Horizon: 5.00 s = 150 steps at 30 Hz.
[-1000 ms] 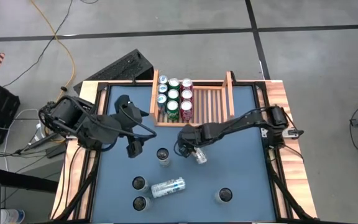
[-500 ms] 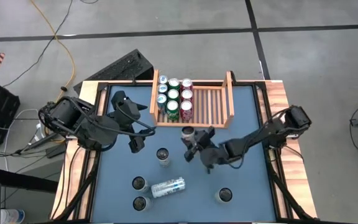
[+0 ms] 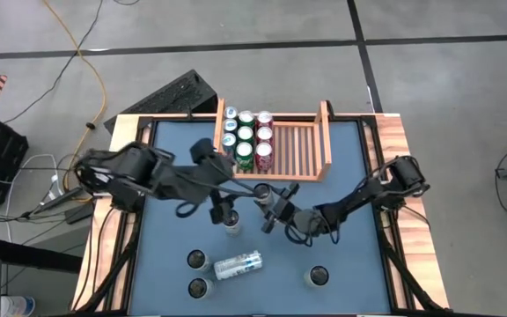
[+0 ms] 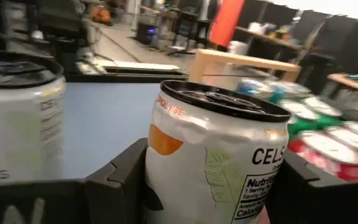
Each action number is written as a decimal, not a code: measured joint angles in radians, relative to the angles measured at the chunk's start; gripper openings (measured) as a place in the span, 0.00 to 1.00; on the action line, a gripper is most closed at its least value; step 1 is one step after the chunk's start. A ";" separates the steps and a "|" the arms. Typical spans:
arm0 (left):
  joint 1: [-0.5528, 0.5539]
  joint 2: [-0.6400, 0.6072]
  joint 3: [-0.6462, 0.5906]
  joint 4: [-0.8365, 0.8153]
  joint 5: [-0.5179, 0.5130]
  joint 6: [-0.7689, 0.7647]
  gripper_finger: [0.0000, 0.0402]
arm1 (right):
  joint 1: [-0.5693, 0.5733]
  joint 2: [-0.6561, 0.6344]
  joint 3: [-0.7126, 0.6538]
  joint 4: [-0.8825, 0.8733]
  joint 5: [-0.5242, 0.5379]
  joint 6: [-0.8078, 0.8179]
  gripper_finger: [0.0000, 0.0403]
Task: Place canned beverage on shelf
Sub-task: Put the light yellow soda can on the shelf
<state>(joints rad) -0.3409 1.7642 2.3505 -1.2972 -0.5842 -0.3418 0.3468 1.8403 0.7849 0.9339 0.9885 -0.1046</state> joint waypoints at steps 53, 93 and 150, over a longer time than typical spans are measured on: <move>0.073 0.087 0.001 0.066 0.055 0.070 0.86 | -0.040 0.174 0.015 0.211 -0.043 0.061 0.66; 0.227 0.190 0.000 0.025 0.566 0.634 0.86 | 0.546 -0.551 0.013 -0.355 0.583 0.006 0.96; 0.351 0.399 -0.181 0.094 0.660 0.690 0.85 | 0.690 -0.511 0.012 -0.360 0.582 0.157 0.89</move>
<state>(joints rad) 0.0104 2.1635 2.1698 -1.2031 0.0756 0.3478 1.0369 1.3294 0.7971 0.5739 1.5709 0.0525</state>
